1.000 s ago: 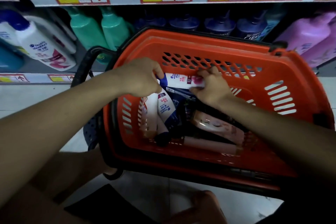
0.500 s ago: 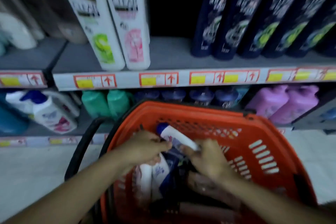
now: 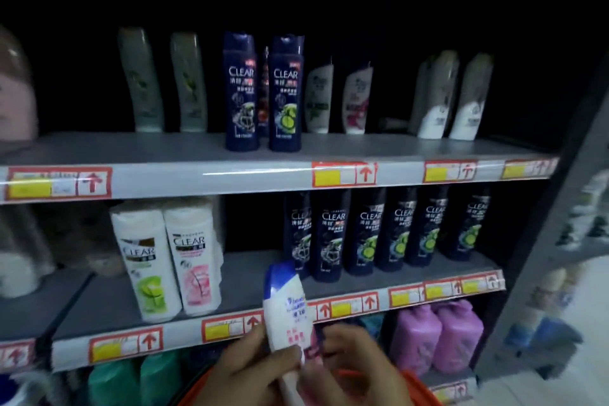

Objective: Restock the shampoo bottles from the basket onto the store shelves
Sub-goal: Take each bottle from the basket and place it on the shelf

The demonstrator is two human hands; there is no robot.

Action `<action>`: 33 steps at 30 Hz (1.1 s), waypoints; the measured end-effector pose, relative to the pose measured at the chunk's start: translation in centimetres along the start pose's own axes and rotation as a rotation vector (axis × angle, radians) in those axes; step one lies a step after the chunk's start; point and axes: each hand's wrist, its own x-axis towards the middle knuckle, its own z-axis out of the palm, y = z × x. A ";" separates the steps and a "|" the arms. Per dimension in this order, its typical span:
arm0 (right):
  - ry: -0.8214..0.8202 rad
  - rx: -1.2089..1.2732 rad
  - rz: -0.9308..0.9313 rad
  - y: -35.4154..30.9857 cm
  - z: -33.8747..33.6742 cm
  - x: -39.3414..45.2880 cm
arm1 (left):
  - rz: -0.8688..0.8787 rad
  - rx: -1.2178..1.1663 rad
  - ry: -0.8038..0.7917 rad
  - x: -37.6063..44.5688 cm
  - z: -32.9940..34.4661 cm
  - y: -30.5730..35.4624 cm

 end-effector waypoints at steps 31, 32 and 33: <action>0.251 -0.382 -0.505 -23.7 -15.3 29.8 | 0.496 0.276 0.452 25.6 15.3 25.6; 0.250 -0.385 -0.499 -23.8 -15.2 30.3 | 0.497 0.285 0.462 26.3 15.1 25.7; 0.252 -0.387 -0.491 -23.9 -15.1 30.7 | 0.492 0.296 0.478 27.0 15.0 25.9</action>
